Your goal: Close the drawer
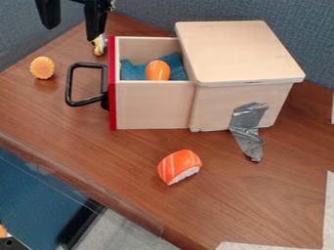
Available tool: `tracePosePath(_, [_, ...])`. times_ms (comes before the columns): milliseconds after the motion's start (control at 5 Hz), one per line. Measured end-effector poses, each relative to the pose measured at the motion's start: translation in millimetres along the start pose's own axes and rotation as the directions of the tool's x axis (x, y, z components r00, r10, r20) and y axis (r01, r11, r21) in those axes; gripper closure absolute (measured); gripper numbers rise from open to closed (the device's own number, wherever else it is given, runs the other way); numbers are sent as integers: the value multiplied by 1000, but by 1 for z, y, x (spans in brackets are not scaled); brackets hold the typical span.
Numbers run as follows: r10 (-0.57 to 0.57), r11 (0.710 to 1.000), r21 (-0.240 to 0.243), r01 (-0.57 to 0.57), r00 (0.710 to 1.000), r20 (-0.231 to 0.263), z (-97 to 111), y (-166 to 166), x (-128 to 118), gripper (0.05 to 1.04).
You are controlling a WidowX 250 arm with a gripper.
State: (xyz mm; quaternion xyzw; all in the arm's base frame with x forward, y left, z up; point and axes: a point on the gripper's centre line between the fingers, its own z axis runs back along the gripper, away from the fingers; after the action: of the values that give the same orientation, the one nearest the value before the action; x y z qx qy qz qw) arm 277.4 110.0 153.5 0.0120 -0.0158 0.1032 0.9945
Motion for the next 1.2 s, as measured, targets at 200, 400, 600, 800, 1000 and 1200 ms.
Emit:
tracePosePath(200, [-2, 1000, -7, 2, 1000, -32, -11, 0, 0, 83])
tracePosePath(400, [-16, 1000, -5, 16, 1000, -19, -30, 20, 3, 83])
tracePosePath(600, [-69, 998, -3, 69, 997, -33, -55, 48, 9, 83])
tracePosePath(800, [-315, 948, 34, 315, 949, -3, -67, 74, 22, 83])
tracePosePath(1000, [-518, 854, 43, 518, 855, -9, -72, 97, 25, 83])
tracePosePath(1200, [-652, 756, 57, 653, 758, -30, -72, 105, 24, 83])
